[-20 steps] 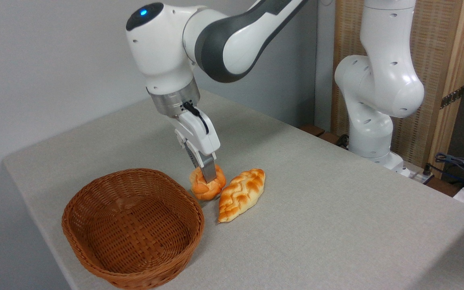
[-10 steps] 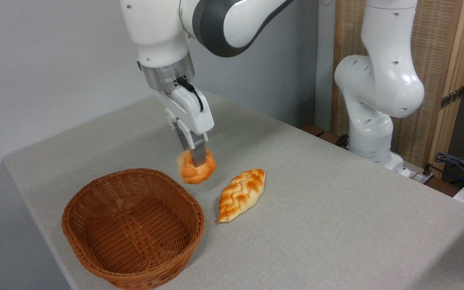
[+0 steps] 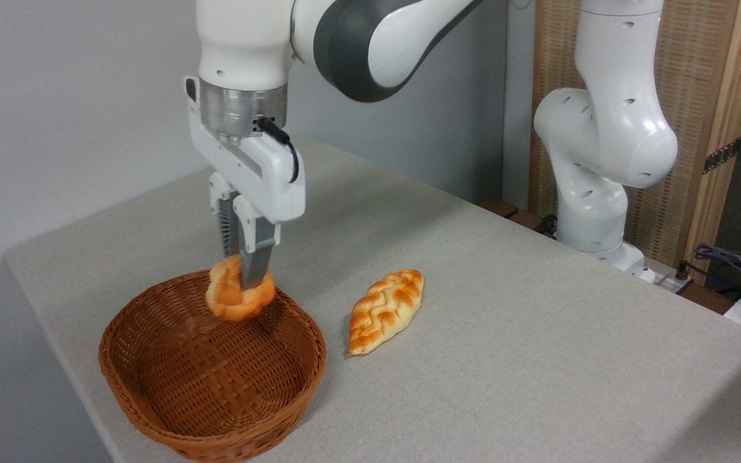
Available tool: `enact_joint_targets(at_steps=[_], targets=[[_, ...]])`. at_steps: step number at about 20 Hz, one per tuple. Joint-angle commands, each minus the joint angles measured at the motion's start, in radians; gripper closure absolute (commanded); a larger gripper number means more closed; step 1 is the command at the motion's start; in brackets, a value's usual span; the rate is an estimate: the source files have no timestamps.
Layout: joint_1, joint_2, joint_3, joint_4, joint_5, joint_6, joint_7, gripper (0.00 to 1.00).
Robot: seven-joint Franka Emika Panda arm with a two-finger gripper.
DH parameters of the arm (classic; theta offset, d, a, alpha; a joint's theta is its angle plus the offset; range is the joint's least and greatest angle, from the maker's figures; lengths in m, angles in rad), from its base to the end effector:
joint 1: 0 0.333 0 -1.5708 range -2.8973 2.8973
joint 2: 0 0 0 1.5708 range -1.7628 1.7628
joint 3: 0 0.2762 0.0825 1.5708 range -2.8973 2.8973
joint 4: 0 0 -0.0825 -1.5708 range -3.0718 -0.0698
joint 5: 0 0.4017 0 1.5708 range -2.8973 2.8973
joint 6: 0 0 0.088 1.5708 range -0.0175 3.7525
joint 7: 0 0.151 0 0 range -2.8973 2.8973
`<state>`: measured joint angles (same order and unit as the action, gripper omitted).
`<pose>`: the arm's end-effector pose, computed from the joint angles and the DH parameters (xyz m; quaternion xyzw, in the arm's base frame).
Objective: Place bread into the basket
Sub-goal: 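Carry the roll over the wicker basket and lower it inside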
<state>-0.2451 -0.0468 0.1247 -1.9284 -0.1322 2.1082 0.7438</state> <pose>0.5915 -0.0822 0.4416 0.9116 -0.3902 0.1265 0.0255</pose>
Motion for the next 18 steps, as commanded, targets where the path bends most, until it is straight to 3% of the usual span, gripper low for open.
enact_joint_targets(at_steps=[1,14,18], targets=[[-0.003,0.024,0.01,0.008,-0.004,0.061,0.016,0.0],[0.004,0.001,0.05,0.009,-0.004,0.046,0.003,0.0],[0.004,-0.018,0.069,0.011,-0.004,-0.06,0.002,0.0]])
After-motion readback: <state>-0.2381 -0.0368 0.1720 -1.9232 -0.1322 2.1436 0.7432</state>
